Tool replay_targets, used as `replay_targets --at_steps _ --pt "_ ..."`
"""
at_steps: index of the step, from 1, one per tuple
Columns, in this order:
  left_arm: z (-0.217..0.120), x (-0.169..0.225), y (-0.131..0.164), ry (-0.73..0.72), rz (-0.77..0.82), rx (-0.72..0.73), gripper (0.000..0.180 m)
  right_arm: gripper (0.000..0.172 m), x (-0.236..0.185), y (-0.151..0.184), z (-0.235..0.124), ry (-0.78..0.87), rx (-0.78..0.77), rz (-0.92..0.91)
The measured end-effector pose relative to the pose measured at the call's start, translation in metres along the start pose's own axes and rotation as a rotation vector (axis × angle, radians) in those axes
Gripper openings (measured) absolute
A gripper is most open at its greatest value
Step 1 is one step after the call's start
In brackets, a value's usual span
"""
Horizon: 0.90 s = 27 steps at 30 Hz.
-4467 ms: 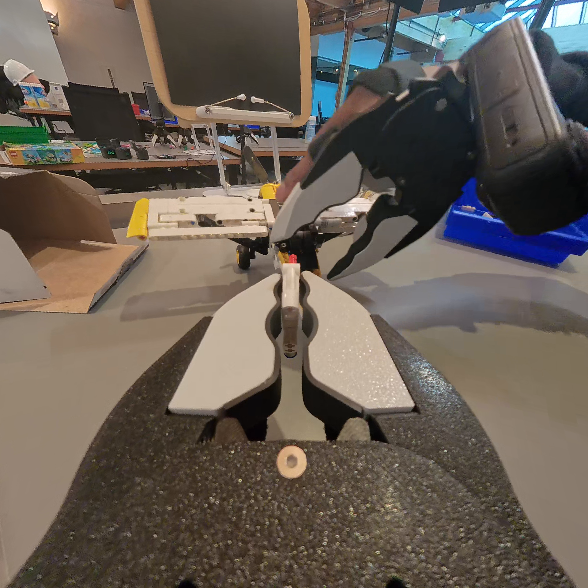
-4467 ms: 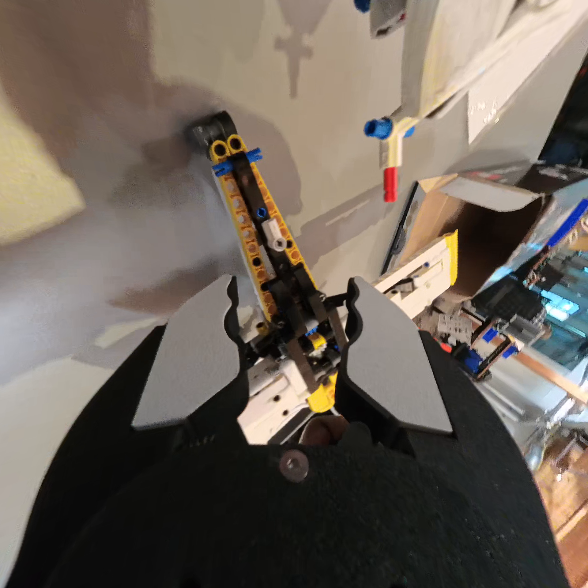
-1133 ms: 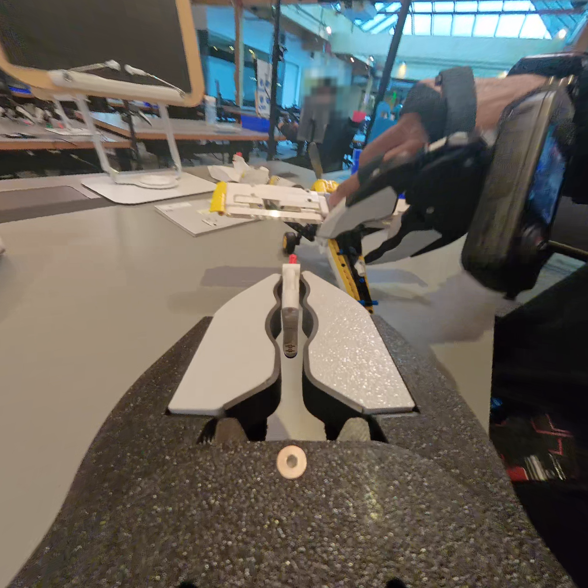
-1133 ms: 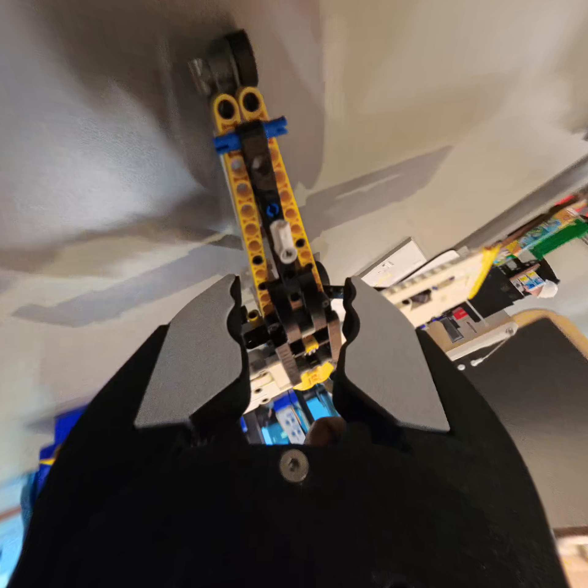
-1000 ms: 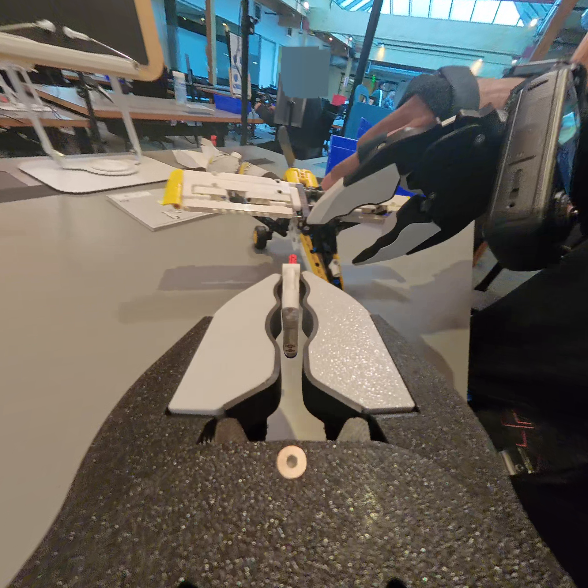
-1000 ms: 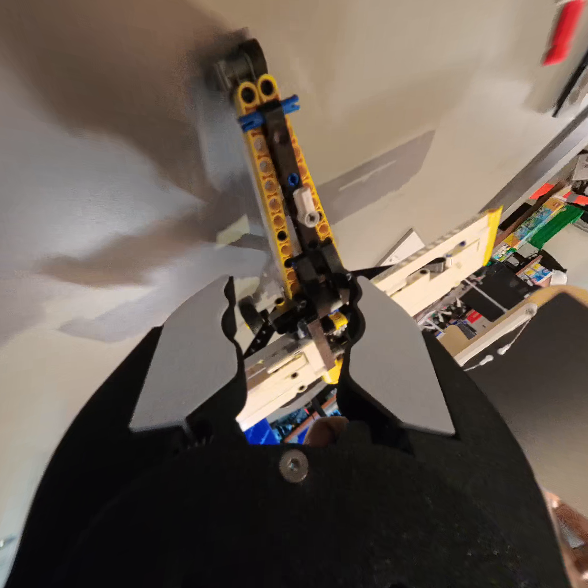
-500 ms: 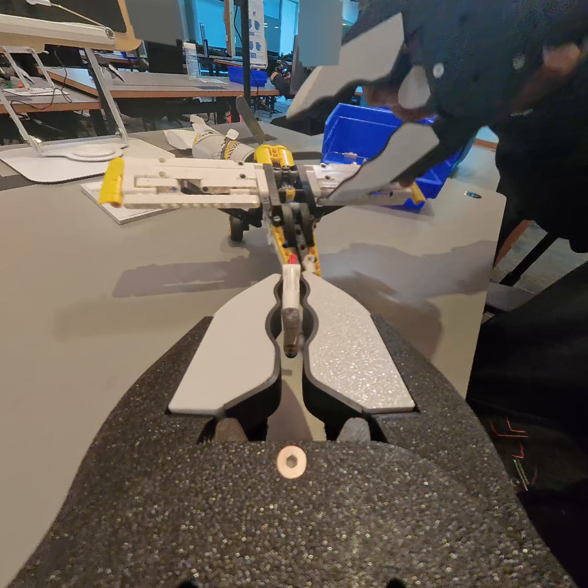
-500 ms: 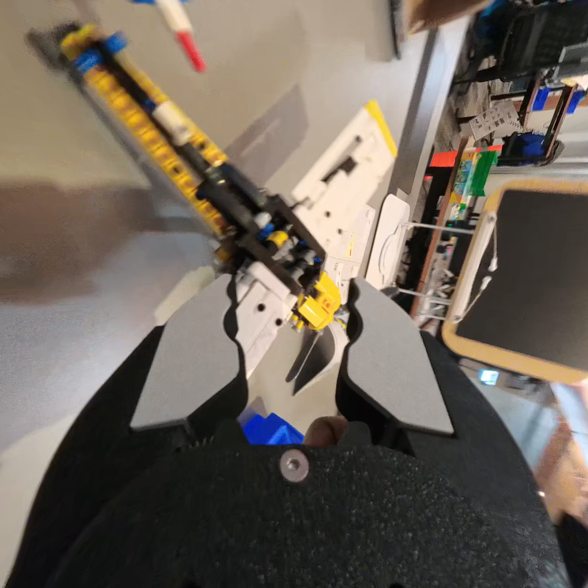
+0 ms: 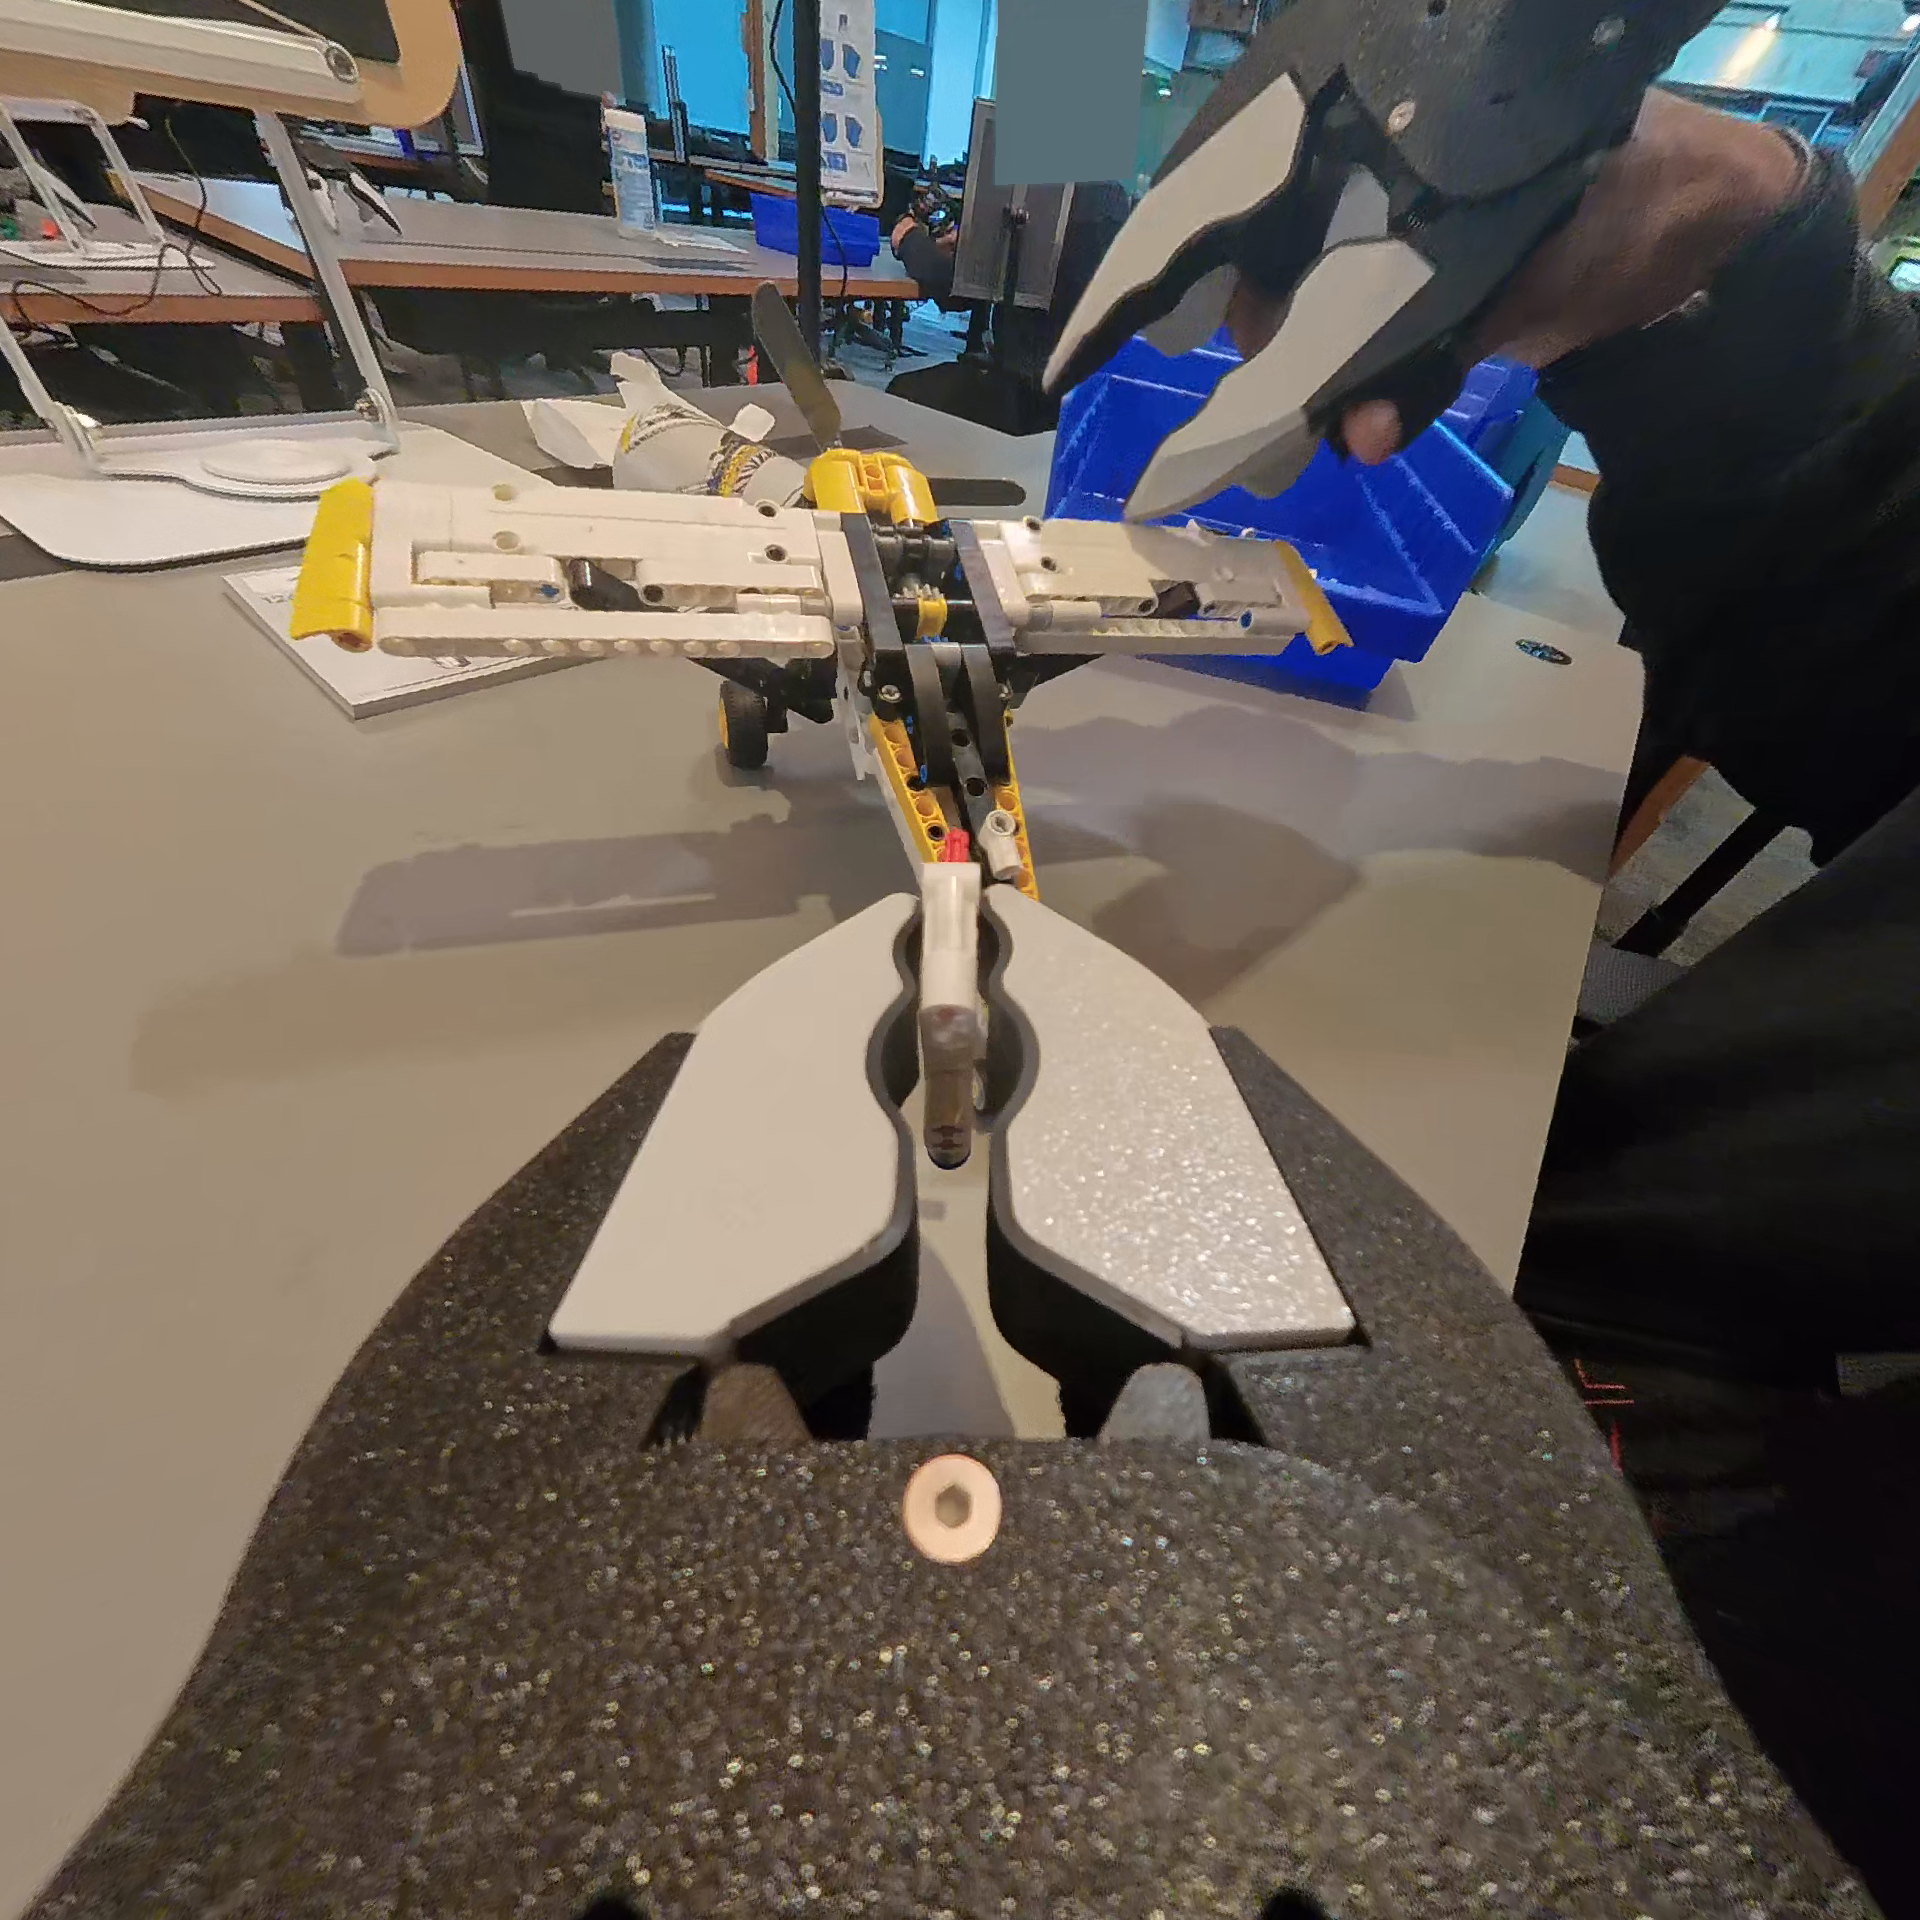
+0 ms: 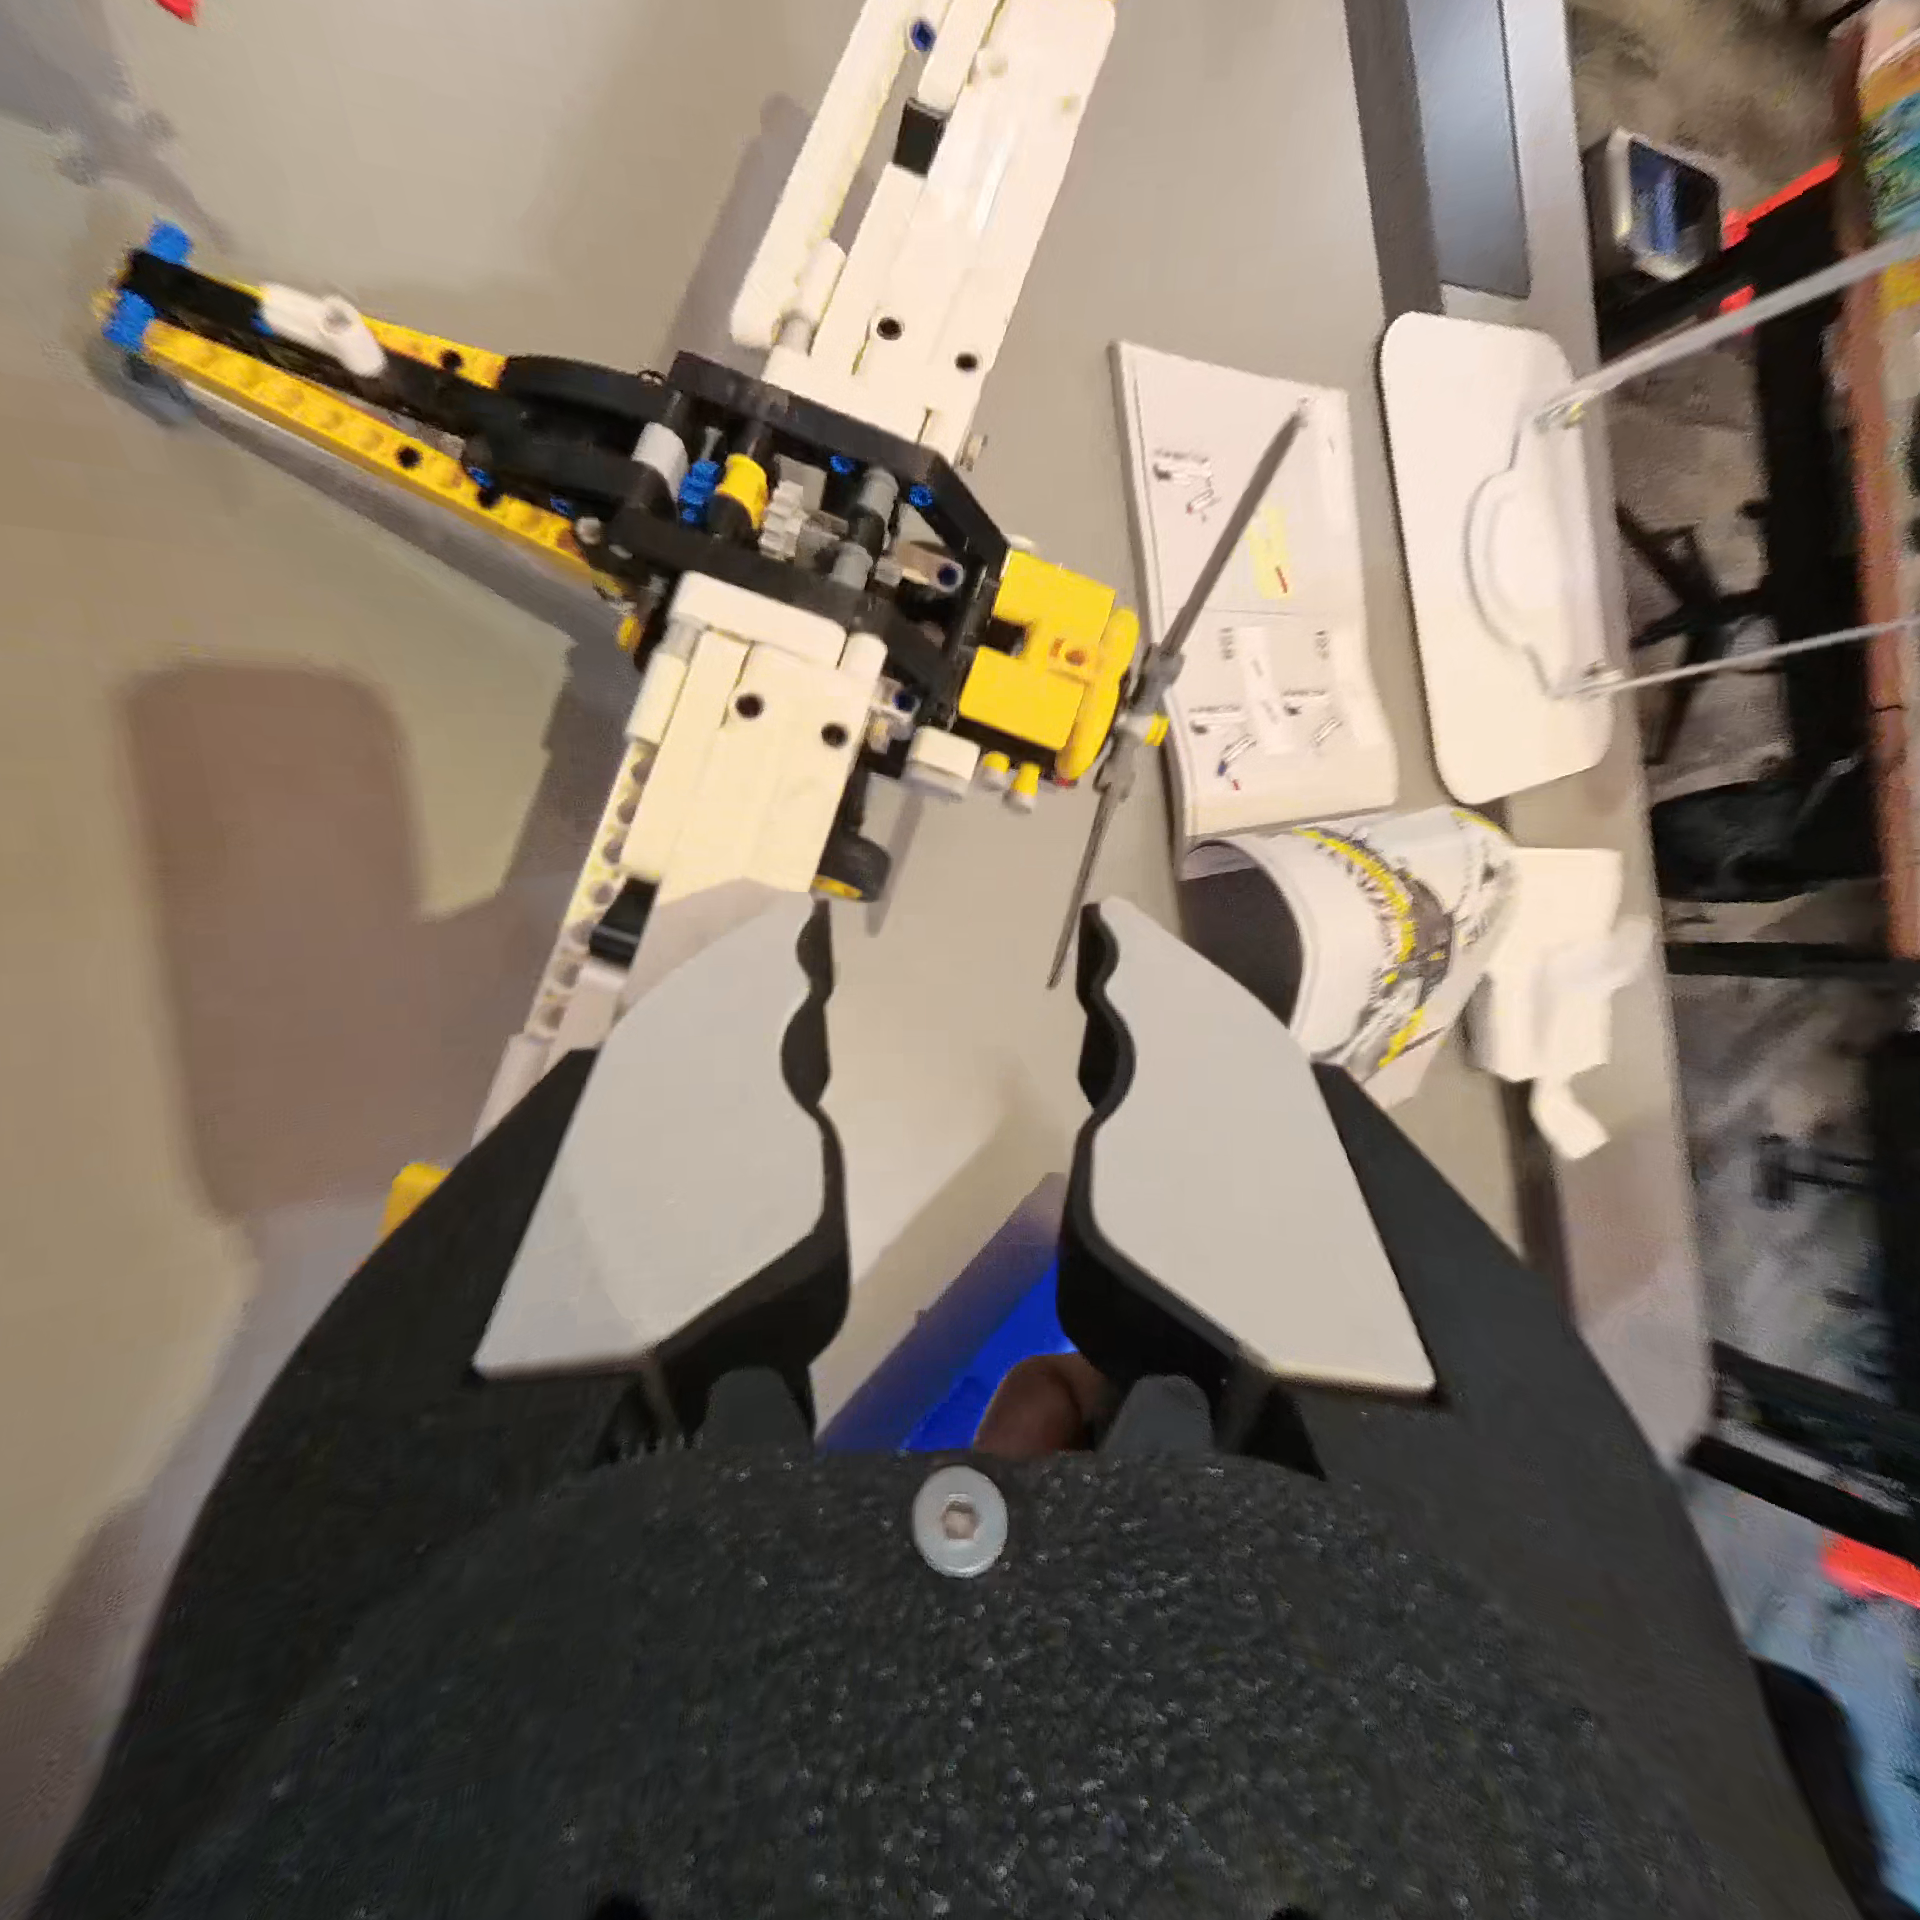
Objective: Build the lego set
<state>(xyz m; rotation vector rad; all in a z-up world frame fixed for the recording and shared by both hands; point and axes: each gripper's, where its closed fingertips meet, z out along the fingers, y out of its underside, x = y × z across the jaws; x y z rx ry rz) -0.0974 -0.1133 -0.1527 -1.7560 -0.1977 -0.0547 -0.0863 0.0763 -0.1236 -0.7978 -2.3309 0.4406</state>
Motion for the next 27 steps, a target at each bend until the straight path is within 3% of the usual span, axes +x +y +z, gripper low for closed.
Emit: replay_targets --at_steps 3,6,10,18,27 --pt "0.001 0.000 0.001 0.002 -0.009 -0.007 0.008 0.048 0.018 0.011 -0.009 0.016 0.024 0.086" --pt "0.001 -0.002 -0.001 0.004 -0.028 0.006 0.008 0.049 0.063 0.038 -0.002 0.185 -0.106 0.014" --pt "-0.001 -0.004 -0.003 -0.002 -0.044 0.022 0.008 0.055 0.105 0.061 0.036 0.298 -0.280 -0.116" --pt "-0.010 -0.006 -0.012 -0.003 -0.058 0.107 0.008 0.057 0.129 0.079 0.097 0.388 -0.537 -0.334" --pt "-0.016 -0.008 -0.019 0.066 -0.124 0.167 0.008 0.008 0.124 0.085 0.106 0.418 -0.561 -0.252"
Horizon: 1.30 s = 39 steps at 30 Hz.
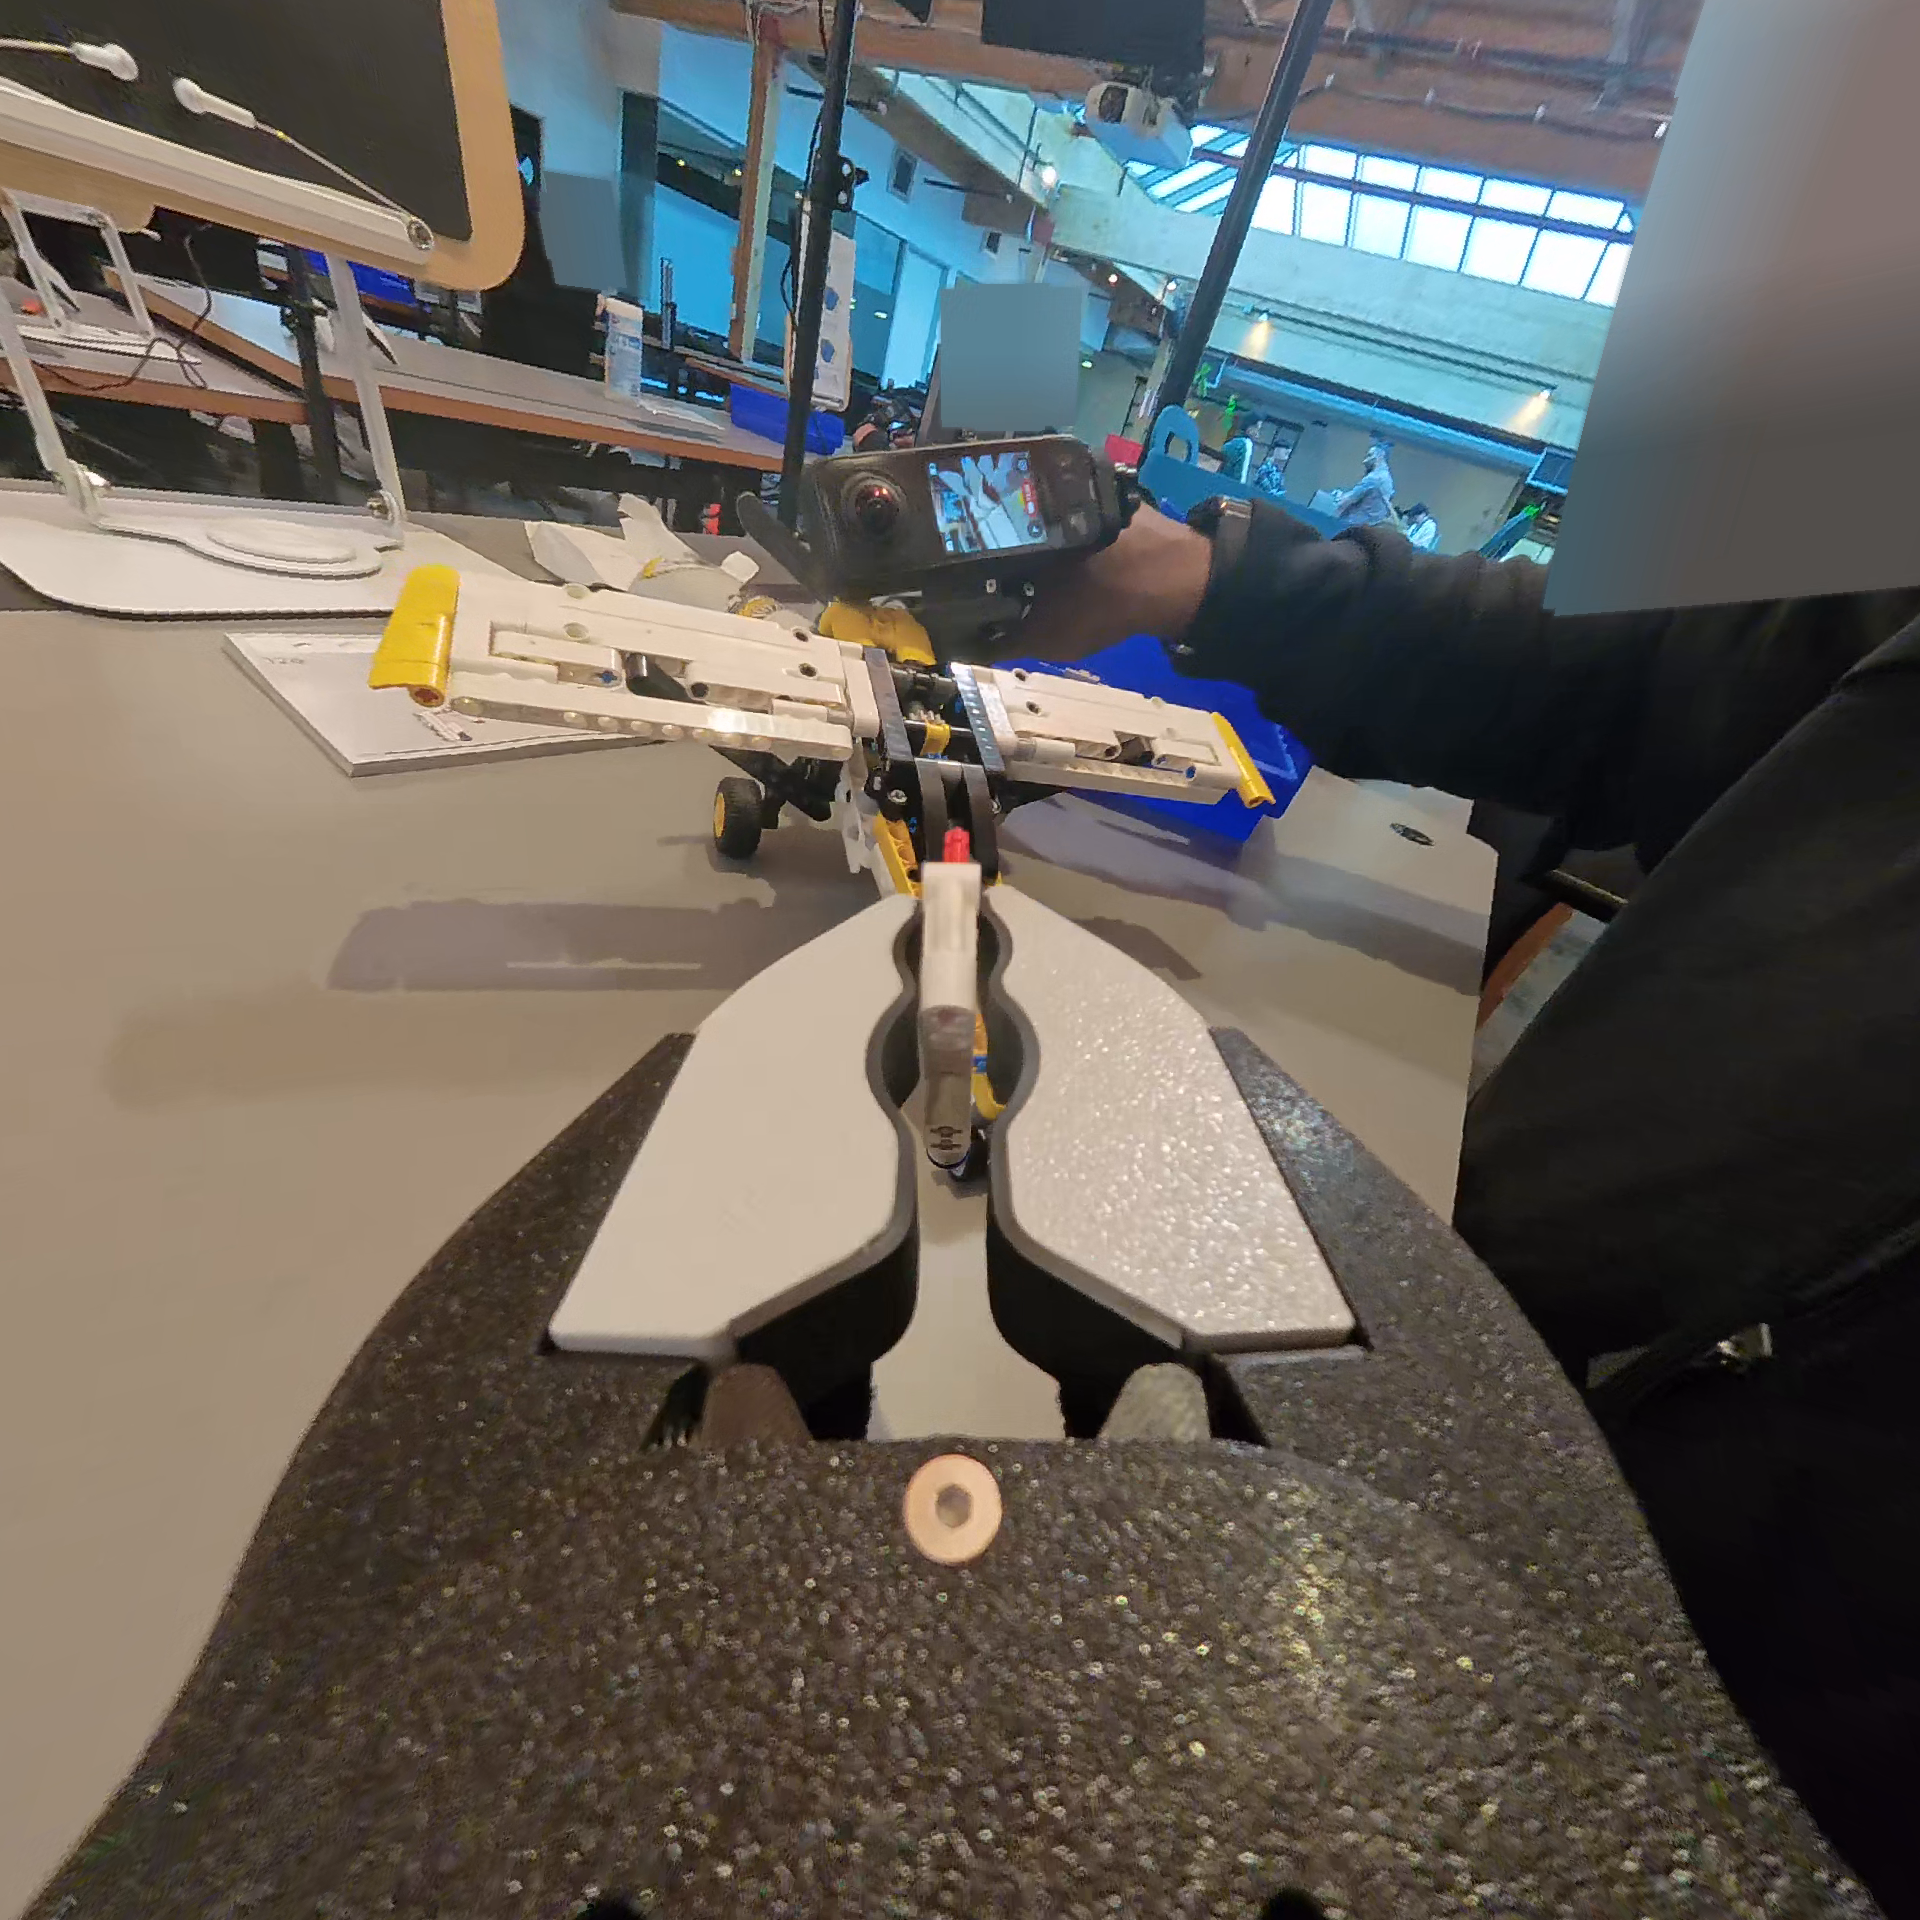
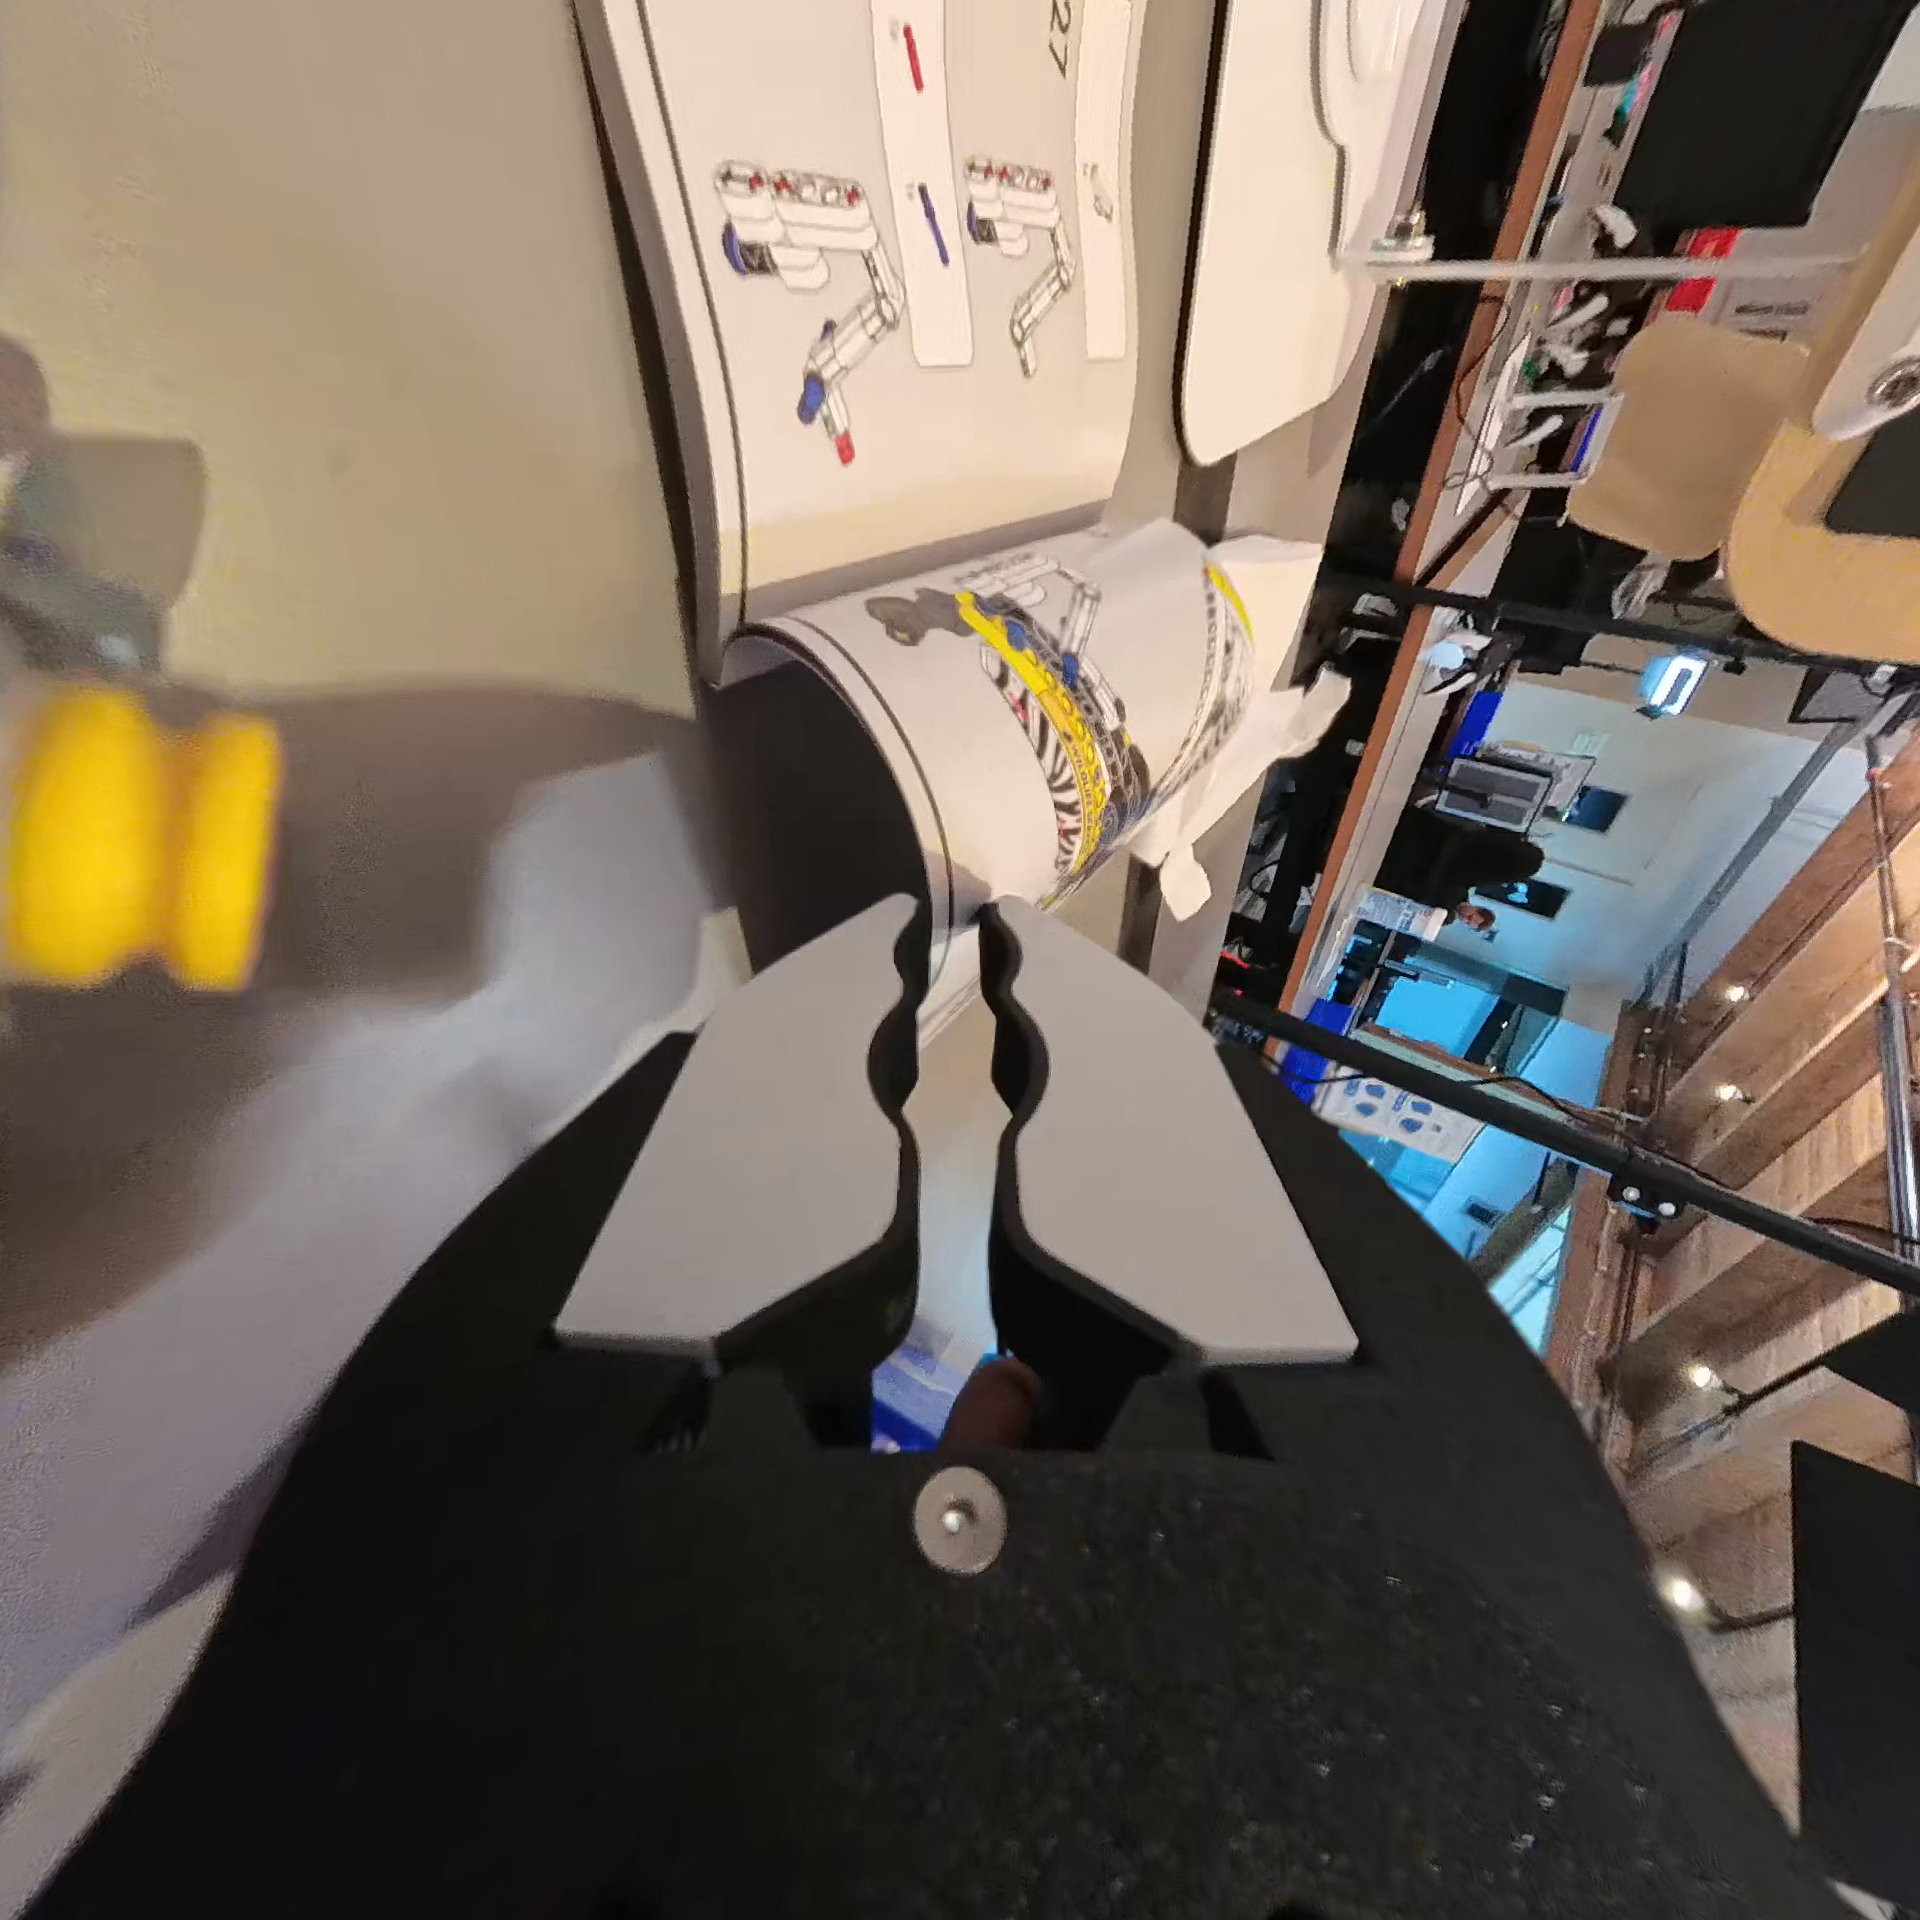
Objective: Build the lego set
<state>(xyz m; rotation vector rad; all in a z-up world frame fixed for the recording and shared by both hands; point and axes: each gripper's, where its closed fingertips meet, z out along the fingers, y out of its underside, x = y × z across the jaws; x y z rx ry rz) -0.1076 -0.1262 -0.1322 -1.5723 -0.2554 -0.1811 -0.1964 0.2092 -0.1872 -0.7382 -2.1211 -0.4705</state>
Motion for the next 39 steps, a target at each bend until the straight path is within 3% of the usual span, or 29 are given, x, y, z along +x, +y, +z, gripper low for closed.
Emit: replay_targets --at_steps 14,24,30,34,39 --pt "-0.003 -0.001 -0.004 0.050 -0.037 0.026 0.008 0.011 -0.041 0.020 -0.027 -0.109 -0.078 0.073" --pt "0.011 -0.008 0.003 0.009 -0.011 -0.043 0.008 0.038 -0.030 0.025 -0.039 -0.079 -0.019 0.100" --pt "0.012 -0.011 0.001 -0.004 -0.020 -0.031 0.008 0.037 -0.024 0.035 -0.072 -0.085 0.047 0.164" --pt "0.012 -0.010 0.001 0.006 -0.021 -0.030 0.008 0.036 -0.033 0.039 -0.100 -0.245 0.142 0.298" --pt "0.013 -0.009 -0.001 0.037 -0.038 -0.015 0.008 0.035 -0.058 0.020 -0.147 -0.626 0.357 0.457"
